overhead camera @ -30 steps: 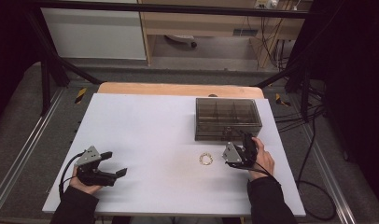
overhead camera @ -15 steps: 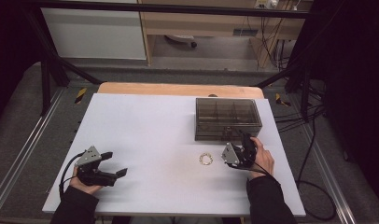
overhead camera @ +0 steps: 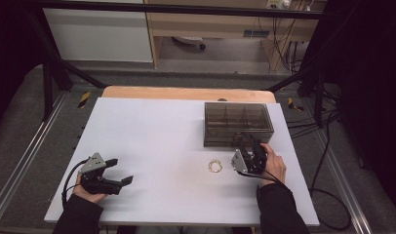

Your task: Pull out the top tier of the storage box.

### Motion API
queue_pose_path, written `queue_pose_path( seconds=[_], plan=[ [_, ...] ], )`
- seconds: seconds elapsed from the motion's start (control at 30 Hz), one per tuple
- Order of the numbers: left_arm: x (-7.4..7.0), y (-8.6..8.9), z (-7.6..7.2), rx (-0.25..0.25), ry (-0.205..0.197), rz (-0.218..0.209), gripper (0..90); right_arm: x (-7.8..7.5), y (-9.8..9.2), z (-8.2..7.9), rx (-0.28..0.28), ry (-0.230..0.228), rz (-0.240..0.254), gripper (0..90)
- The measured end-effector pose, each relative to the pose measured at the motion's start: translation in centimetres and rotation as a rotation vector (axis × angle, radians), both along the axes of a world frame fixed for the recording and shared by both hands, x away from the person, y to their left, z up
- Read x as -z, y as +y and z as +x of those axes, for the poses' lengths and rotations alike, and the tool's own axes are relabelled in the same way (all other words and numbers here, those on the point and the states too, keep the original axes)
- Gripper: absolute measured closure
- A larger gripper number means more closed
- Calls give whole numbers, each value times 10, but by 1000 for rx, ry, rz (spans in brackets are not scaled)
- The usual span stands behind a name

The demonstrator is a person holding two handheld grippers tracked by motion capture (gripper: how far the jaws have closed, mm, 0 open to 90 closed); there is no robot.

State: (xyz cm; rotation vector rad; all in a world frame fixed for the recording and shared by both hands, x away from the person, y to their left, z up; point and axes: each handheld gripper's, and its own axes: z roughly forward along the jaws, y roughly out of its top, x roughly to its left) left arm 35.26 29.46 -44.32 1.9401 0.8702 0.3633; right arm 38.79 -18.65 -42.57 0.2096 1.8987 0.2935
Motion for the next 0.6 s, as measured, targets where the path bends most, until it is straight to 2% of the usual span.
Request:
queue_pose_path(
  seconds=[0.6],
  plan=[
    [0,0,0,0,2,0,48,12,6,4,-5,-72,-101,540]
  ],
)
